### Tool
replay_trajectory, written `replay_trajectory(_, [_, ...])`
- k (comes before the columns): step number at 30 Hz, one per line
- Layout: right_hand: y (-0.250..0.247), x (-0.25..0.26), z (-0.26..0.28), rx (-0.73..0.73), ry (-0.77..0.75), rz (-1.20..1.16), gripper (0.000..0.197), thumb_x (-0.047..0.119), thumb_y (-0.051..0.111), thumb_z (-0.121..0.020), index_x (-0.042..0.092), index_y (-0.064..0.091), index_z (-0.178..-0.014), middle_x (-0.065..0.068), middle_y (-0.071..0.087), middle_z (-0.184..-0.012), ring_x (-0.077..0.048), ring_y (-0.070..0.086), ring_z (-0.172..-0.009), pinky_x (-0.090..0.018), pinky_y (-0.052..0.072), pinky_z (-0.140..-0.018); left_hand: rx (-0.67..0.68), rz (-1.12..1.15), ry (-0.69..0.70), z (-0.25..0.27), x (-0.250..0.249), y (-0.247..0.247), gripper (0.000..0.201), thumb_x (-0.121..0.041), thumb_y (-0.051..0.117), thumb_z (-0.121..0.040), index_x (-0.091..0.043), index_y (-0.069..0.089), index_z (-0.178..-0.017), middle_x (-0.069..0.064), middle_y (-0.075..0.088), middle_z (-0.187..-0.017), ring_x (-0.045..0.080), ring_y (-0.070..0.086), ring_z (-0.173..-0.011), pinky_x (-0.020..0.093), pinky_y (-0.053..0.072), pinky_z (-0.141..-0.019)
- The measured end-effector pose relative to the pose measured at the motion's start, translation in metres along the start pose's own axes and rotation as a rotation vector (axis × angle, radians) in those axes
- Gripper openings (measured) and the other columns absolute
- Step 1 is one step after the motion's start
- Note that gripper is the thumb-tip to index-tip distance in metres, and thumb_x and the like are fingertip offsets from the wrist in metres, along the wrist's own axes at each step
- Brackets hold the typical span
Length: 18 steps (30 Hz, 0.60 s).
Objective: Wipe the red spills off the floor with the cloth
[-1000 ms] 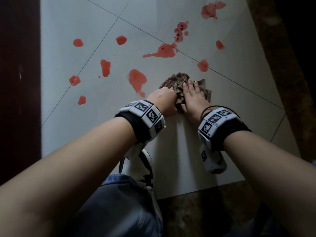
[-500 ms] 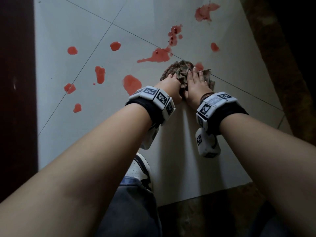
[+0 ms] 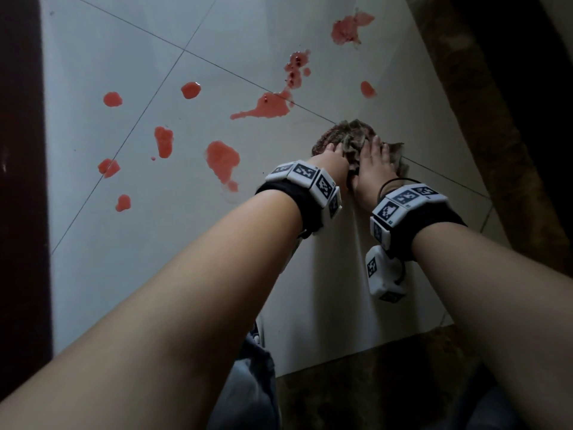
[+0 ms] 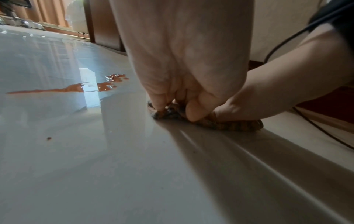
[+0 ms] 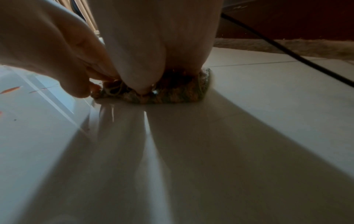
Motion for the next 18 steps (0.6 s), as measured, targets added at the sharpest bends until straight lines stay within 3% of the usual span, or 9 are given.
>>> replay_trajectory(3, [0.006,-0.005,0.006,0.006,0.016,0.025,0.065,0.017,0.034,-0.100,0.004,-0.005,-0.150,-0.011,-0.013,-0.159,-0.028,-0.009,-0.147,-0.042,0.002,-0.119,-0.025,-0.071,0.064,0.008,-0.004,0.004,0.064,-0.016,0.038,-0.098,0.002,0.003,-0.149,0.019,-0.003,-0.159,0.029,0.001,-0.148,0.034,0.009,-0.117])
replay_trajectory(13, [0.016,-0.003,0.016,0.056,-0.023,0.098,0.062,0.011,0.030,-0.101,0.006,-0.006,-0.151,-0.012,-0.016,-0.158,-0.029,-0.009,-0.147,-0.041,0.003,-0.119,0.025,-0.175,0.154,0.017,0.008,0.018,0.065,-0.009,0.044,-0.091,0.001,0.014,-0.149,0.020,0.004,-0.158,0.031,0.009,-0.147,0.038,0.018,-0.118])
replay_trajectory(18, [0.013,0.011,0.011,0.059,-0.126,0.103,0.060,0.009,0.029,-0.101,0.006,-0.004,-0.151,-0.010,-0.014,-0.159,-0.028,-0.009,-0.148,-0.039,0.005,-0.120,0.043,-0.207,0.081,0.021,0.019,0.016,0.057,-0.011,0.041,-0.093,0.004,0.023,-0.145,0.021,0.011,-0.157,0.031,0.008,-0.147,0.038,0.015,-0.120])
Point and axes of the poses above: each hand's wrist, its own z-axis away from the middle knuckle, its own y-axis out of the palm, x = y × z, the point moved 1 cm from there along -z, towards the middle knuckle
